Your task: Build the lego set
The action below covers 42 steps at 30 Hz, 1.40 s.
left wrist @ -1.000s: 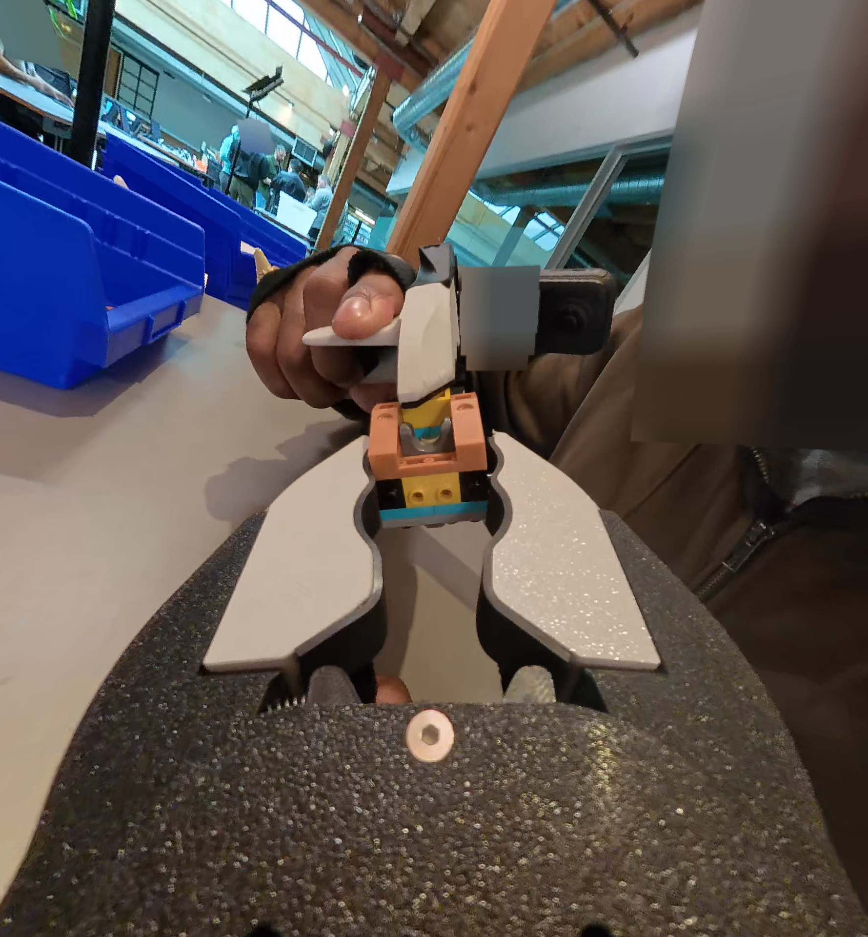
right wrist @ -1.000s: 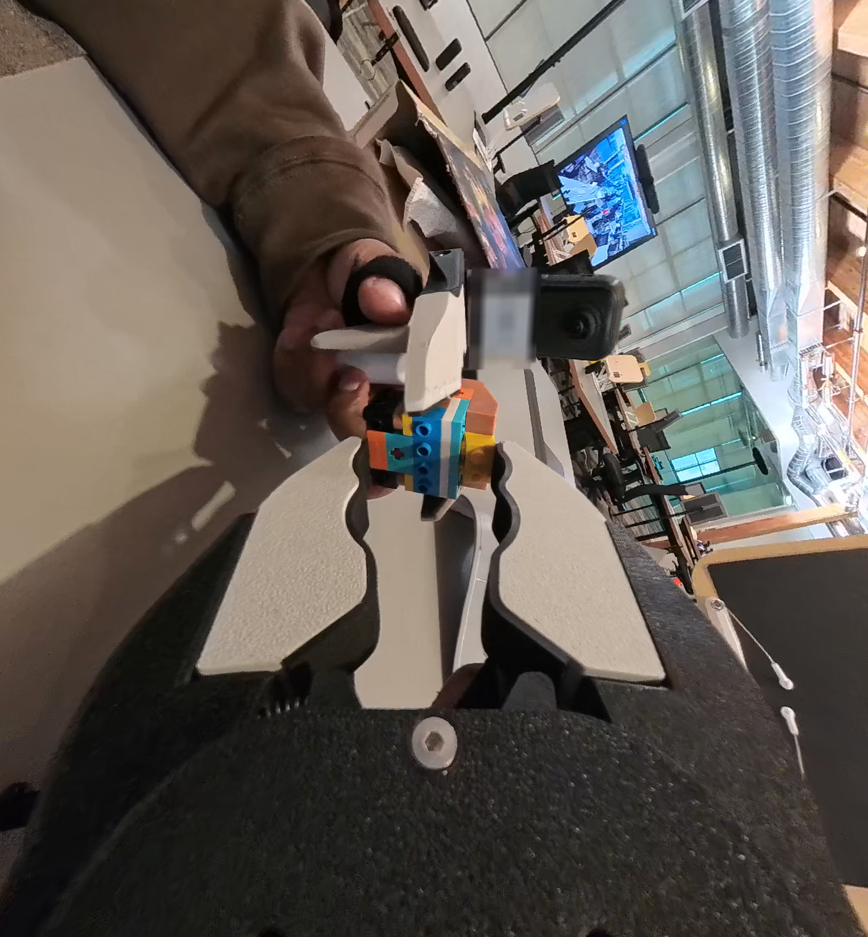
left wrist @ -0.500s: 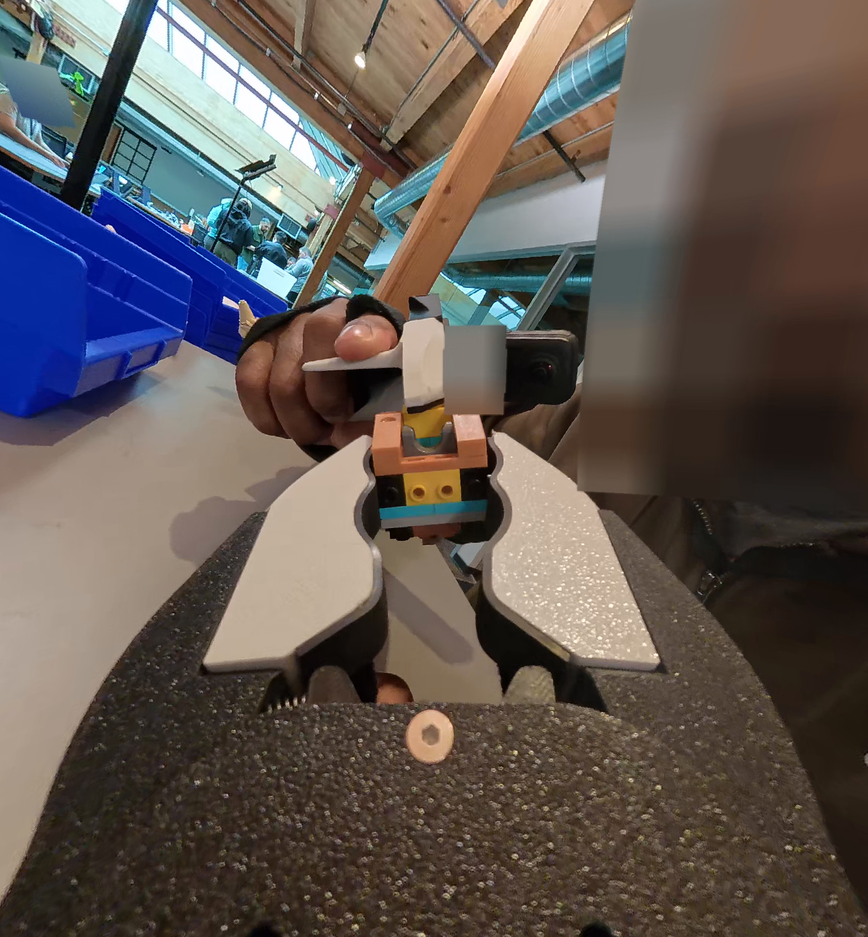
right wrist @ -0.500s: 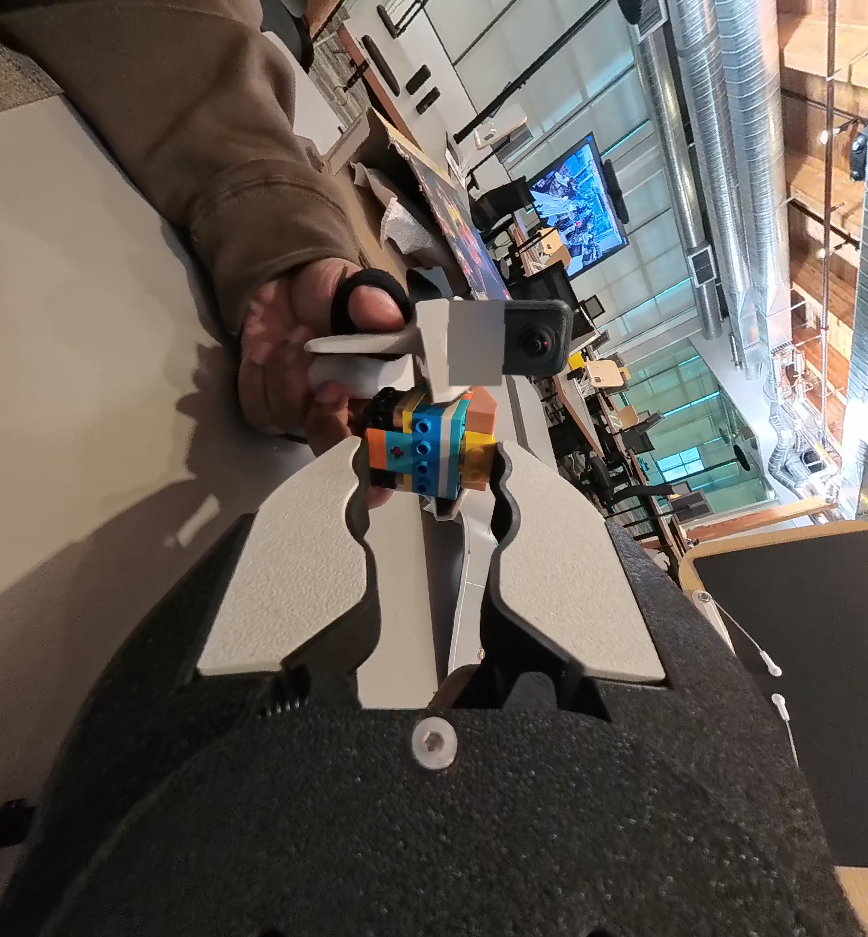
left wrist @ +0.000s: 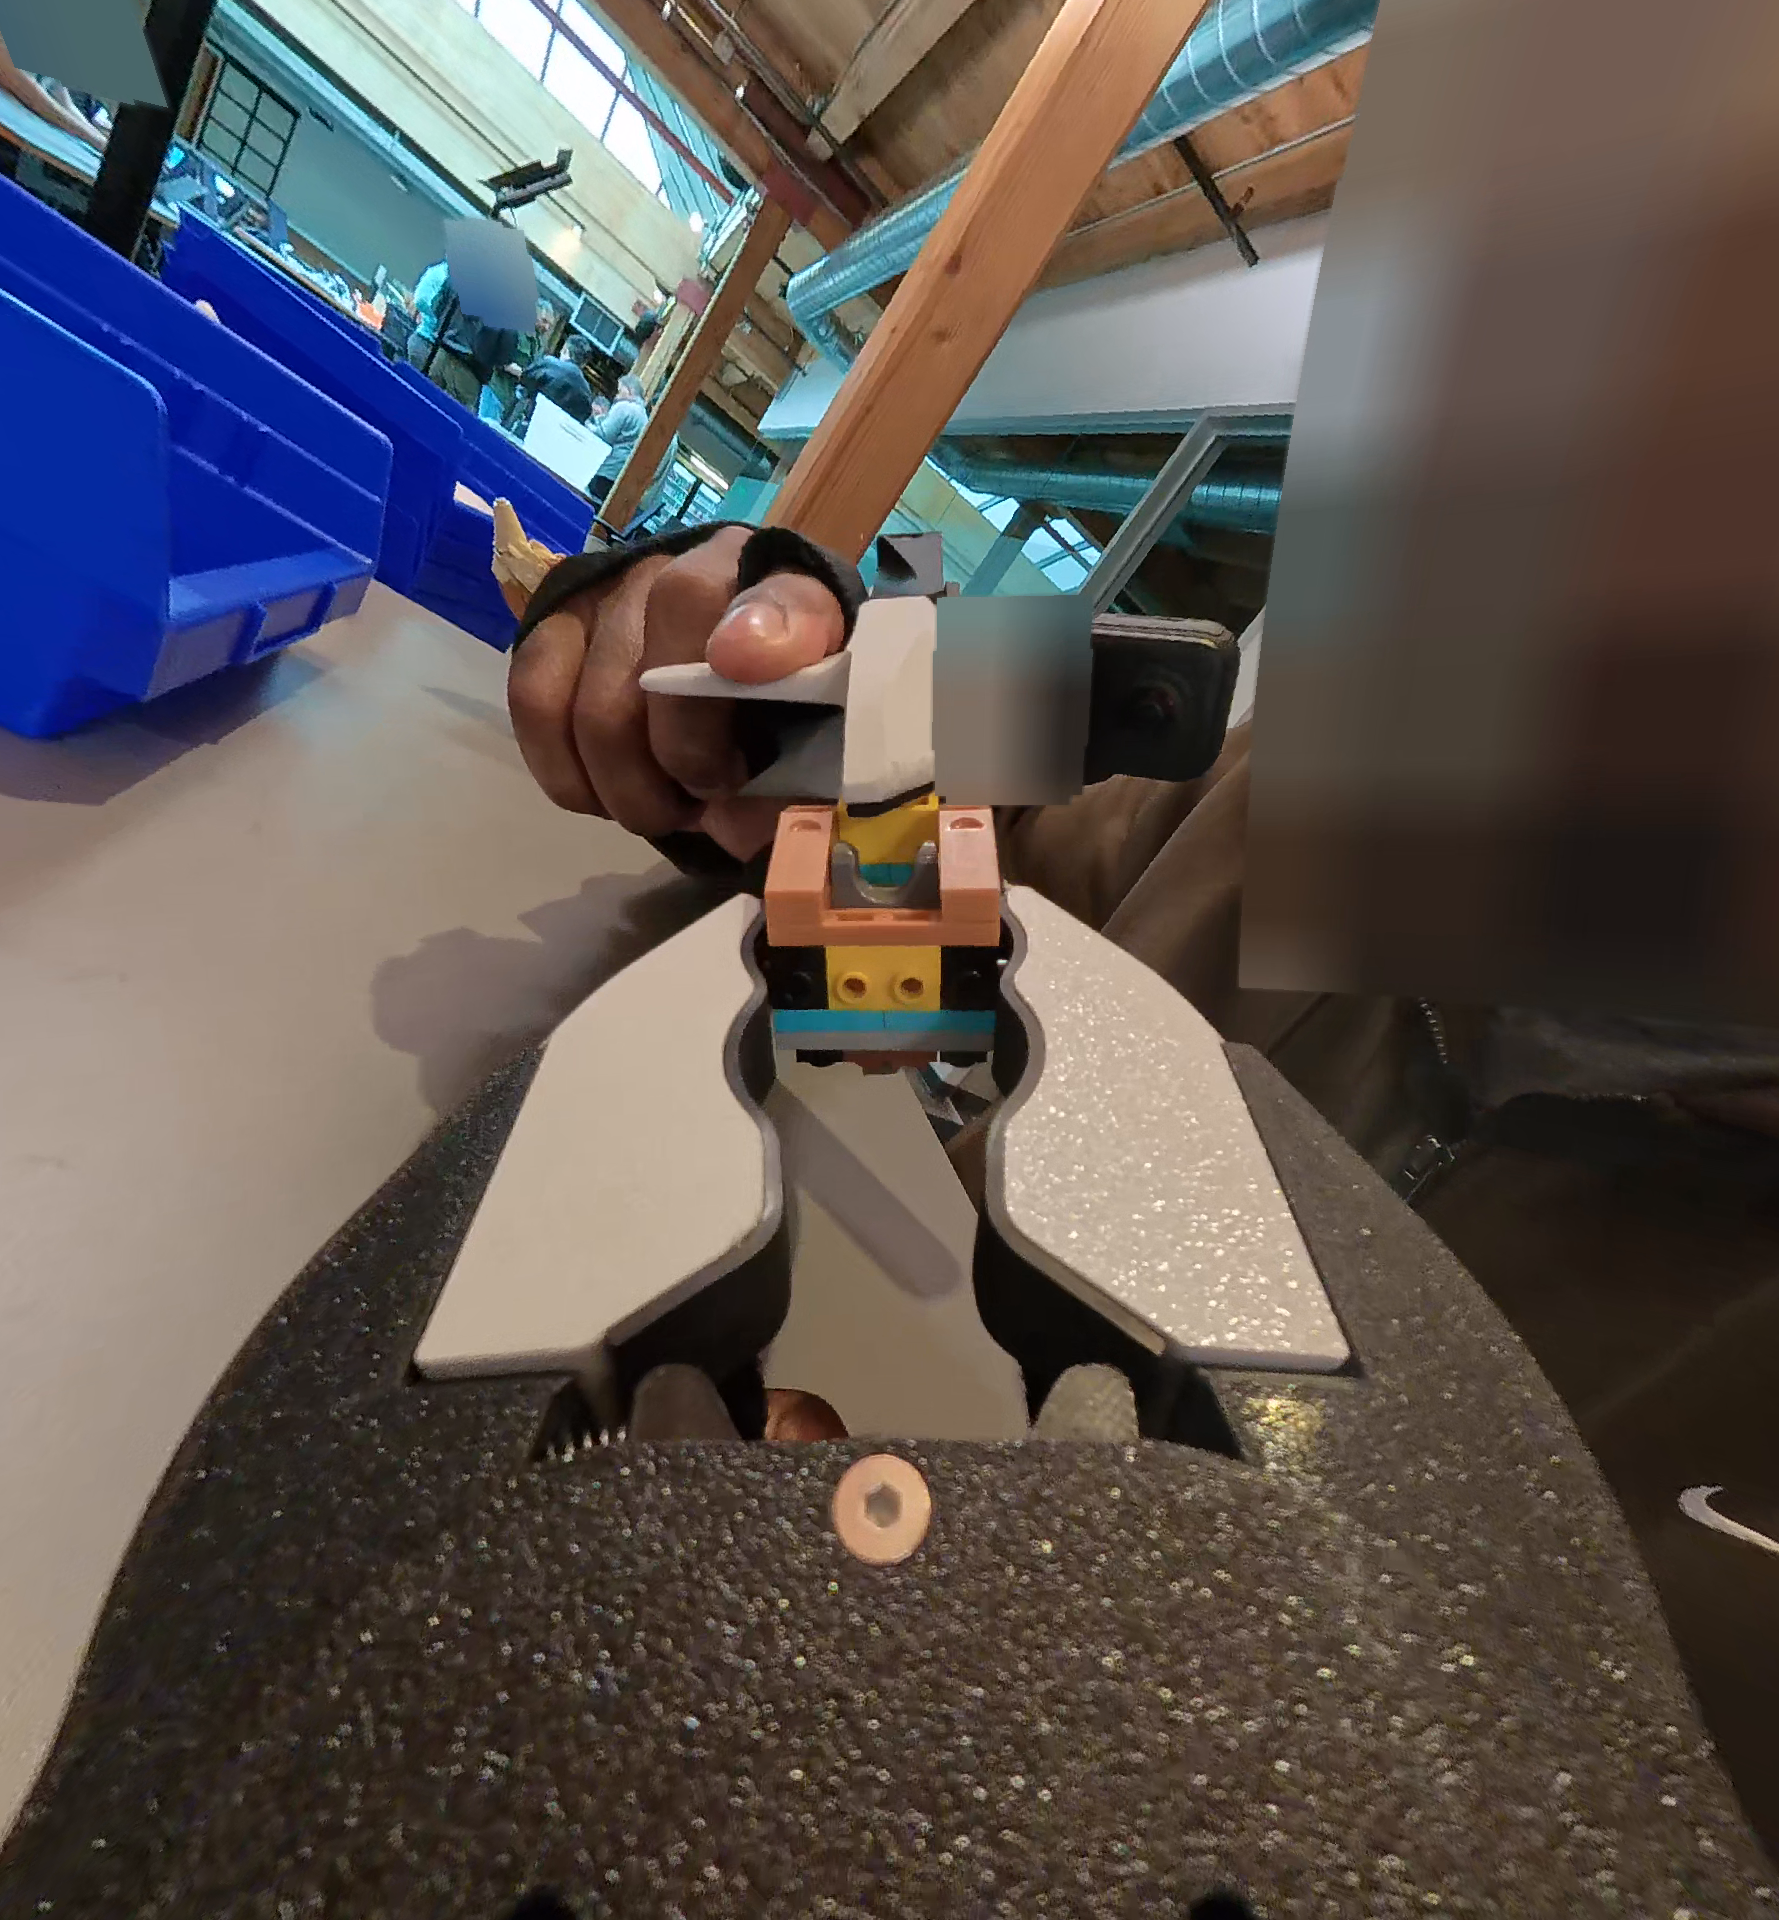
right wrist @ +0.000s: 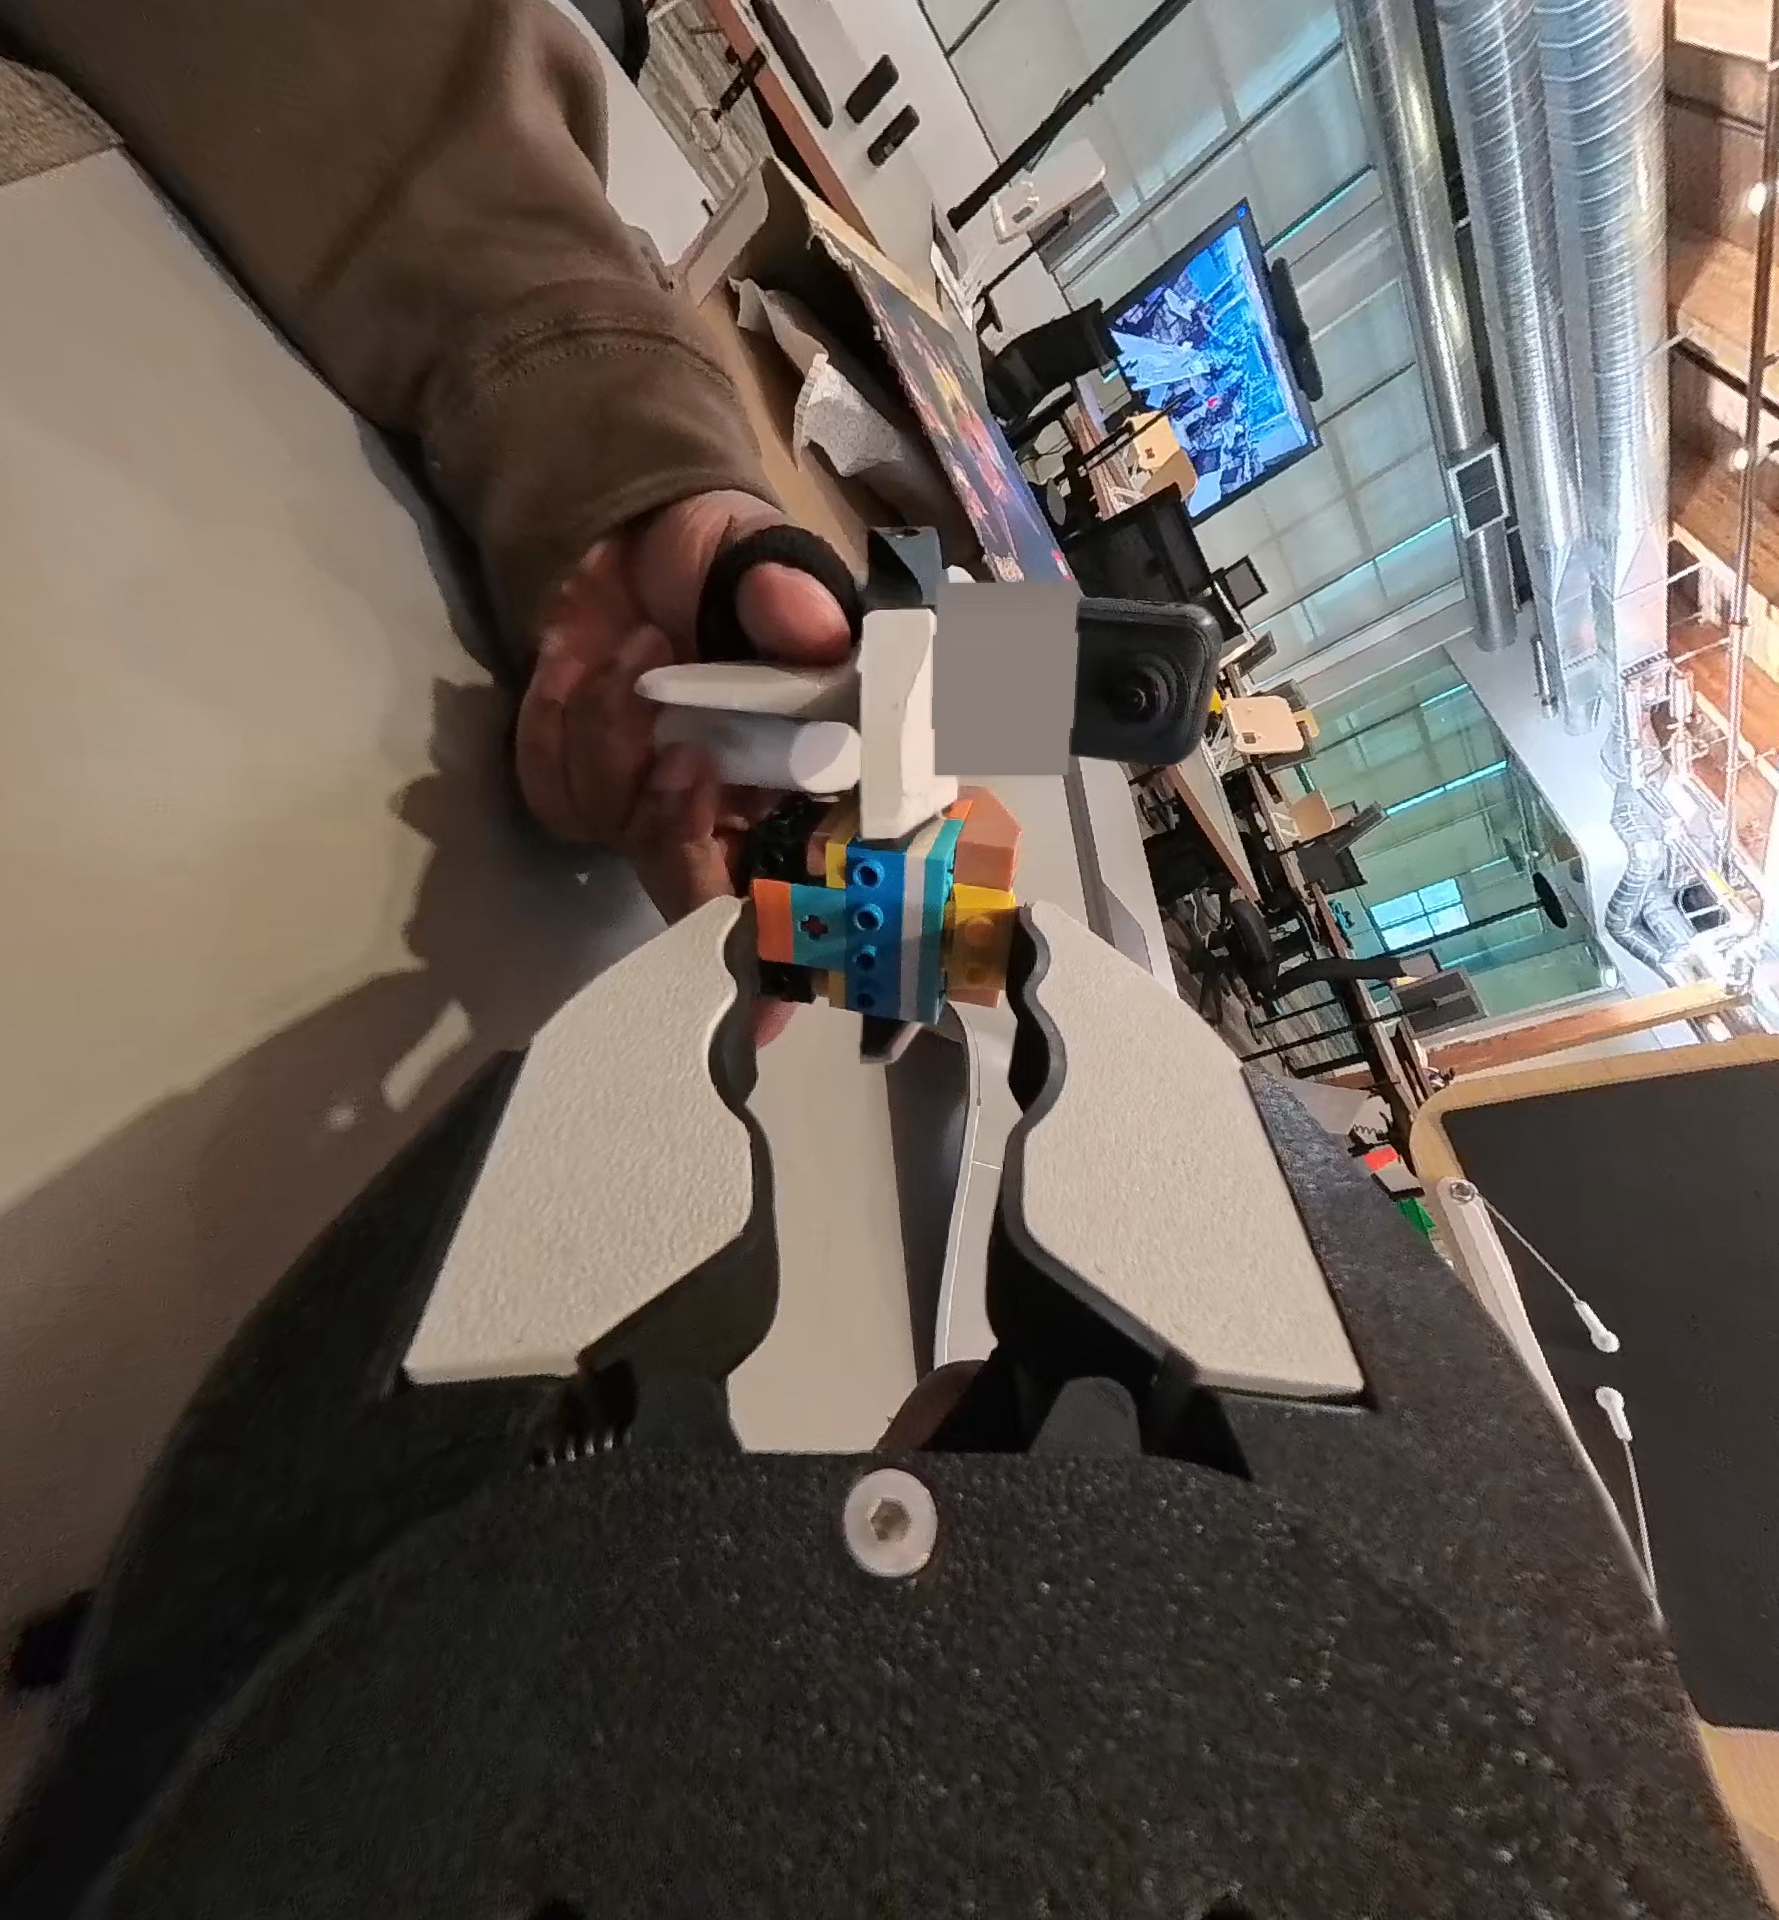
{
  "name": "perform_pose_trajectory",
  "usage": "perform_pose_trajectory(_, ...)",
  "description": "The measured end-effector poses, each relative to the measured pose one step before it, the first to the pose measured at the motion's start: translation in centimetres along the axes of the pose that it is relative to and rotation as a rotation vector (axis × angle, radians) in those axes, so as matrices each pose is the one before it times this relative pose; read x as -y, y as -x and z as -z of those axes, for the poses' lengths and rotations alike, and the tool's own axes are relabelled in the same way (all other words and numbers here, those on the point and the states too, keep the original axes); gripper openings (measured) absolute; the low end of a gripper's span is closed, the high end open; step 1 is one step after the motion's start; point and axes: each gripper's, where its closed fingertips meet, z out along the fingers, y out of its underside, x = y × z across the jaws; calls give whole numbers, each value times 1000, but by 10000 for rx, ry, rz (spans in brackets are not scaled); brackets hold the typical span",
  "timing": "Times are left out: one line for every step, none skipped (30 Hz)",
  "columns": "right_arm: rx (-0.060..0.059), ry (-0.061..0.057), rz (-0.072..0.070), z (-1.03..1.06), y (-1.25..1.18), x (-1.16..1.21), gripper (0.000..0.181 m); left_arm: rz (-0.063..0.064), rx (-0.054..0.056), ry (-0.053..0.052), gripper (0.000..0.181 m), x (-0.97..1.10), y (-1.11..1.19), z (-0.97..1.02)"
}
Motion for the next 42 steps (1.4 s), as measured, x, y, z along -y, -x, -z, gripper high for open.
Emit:
perform_pose_trajectory(-3, 8, -4, 38, -15, -25, 46, -8, 49, 58, 40, -63, 55, 28)
perform_pose_trajectory(18, 0, -11, 51, -8, -3, 46, -16, 49, 67, 40, -52, 37, 43)
perform_pose_trajectory(0, -17, -1, 70, -30, 18, 46, -9, 55, 61, 41, -32, 48, 65)
perform_pose_trajectory(6, -13, -2, 67, -9, 14, 46, 0, 77, 51, 42, -27, 98, 55)
perform_pose_trajectory(-11, 4, 6, 59, -37, -18, 46, 16, 55, 36, 42, -26, 68, 38)
perform_pose_trajectory(-15, 14, 7, 31, -10, -41, 46, 45, 15, 21, 42, -28, 28, -7)
perform_pose_trajectory(-11, -5, -13, 21, -20, -23, 46, 63, -15, -28, 42, 9, -9, -46)
perform_pose_trajectory(-40, -11, -34, -2, -50, -19, 46, 98, -32, -104, 42, 72, -29, -69)
perform_pose_trajectory(-86, 5, -31, -10, -123, -30, 46, 134, -37, -122, 41, 58, -1, -114)
perform_pose_trajectory(-116, 33, -29, -12, -191, -60, 46, 147, -73, -101, 39, 18, -59, -145)
perform_pose_trajectory(-96, 22, -47, 16, -180, -62, 46, 136, -75, -130, 37, 57, -87, -155)
perform_pose_trajectory(-44, -34, -91, 39, -131, 9, 46, 70, -65, -231, 37, 201, -80, -68)
perform_pose_trajectory(-44, -65, -113, 44, -137, 64, 46, 56, -48, -216, 37, 194, -68, -56)
perform_pose_trajectory(-53, -43, -70, 35, -121, 39, 46, 48, -42, -195, 37, 153, -42, -34)
perform_pose_trajectory(-67, -30, -22, 26, -105, 33, 46, 67, -45, -185, 37, 169, -41, -32)
perform_pose_trajectory(-96, -42, -13, 15, -113, 46, 46, 52, -38, -188, 37, 161, -43, -19)
perform_pose_trajectory(-114, -49, -18, 1, -113, 65, 46, 31, -26, -191, 37, 154, -44, -18)
perform_pose_trajectory(-118, -49, -3, 10, -98, 72, 46, 31, -53, -170, 37, 128, -73, -14)
perform_pose_trajectory(-126, -42, 26, -1, -92, 81, 46, 28, -54, -171, 37, 139, -79, -17)
perform_pose_trajectory(-137, -34, 41, -6, -93, 88, 47, 8, -67, -173, 37, 138, -96, 1)
perform_pose_trajectory(-145, -33, 52, -7, -106, 95, 47, 15, -79, -176, 37, 138, -111, 4)
perform_pose_trajectory(-158, -27, 62, 5, -129, 104, 47, 52, -92, -166, 37, 160, -99, 29)
perform_pose_trajectory(-165, -13, 78, 4, -140, 86, 47, 45, -50, -156, 37, 133, -50, 26)
perform_pose_trajectory(-152, 12, 97, -2, -123, 60, 47, 13, -46, -136, 37, 120, -64, 26)
perform_pose_trajectory(-102, 5, 83, 1, -69, 60, 47, -3, -51, -61, 37, 23, -63, -10)
perform_pose_trajectory(-62, -14, 48, 4, -8, 78, 47, -3, -64, -25, 37, 11, -91, -11)
perform_pose_trajectory(-40, -21, 36, 19, -2, 78, 47, 13, -42, 35, 37, -46, -58, -28)
perform_pose_trajectory(5, -3, 33, -16, 65, 32, 47, -7, -10, 67, 37, -105, -21, -53)
perform_pose_trajectory(23, 10, 22, 0, 69, 11, 47, -20, -18, 53, 37, -88, -43, -58)
perform_pose_trajectory(22, -23, 3, 6, 52, 46, 47, -10, -17, 65, 37, -110, -49, -57)
perform_pose_trajectory(10, -39, -5, 44, 29, 46, 47, -6, -1, 24, 37, -32, -12, -31)
perform_pose_trajectory(7, -11, 12, 24, 1, 13, 47, -28, 20, 13, 37, -19, 10, -10)
perform_pose_trajectory(-3, 1, 24, 19, -1, -8, 47, -29, 11, -1, 37, 6, -1, -12)
perform_pose_trajectory(-13, -5, 19, 2, -7, 5, 47, -2, -5, -5, 37, 7, -5, -4)
perform_pose_trajectory(-14, -8, 12, 9, -9, 18, 47, 15, -17, -7, 37, 0, -12, -1)
perform_pose_trajectory(-7, -12, 6, 7, 4, 23, 47, 24, -32, -5, 37, -10, -26, -8)
perform_pose_trajectory(0, -20, -7, 15, -5, 45, 47, 12, -37, -15, 37, 0, -53, -22)
perform_pose_trajectory(5, -20, -21, 10, -12, 45, 47, -7, -26, -4, 37, -5, -45, -18)
perform_pose_trajectory(21, -16, -18, 22, 9, 43, 47, -18, -7, 22, 37, -32, -25, -16)
perform_pose_trajectory(36, -12, -16, 21, 22, 14, 47, -26, 6, 31, 37, -48, -11, -5)
perform_pose_trajectory(50, -13, -19, 24, 29, 14, 47, -29, 16, 42, 37, -51, -2, -18)
perform_pose_trajectory(35, -6, -10, 26, 17, 7, 47, -35, 21, 20, 37, -10, 12, -18)
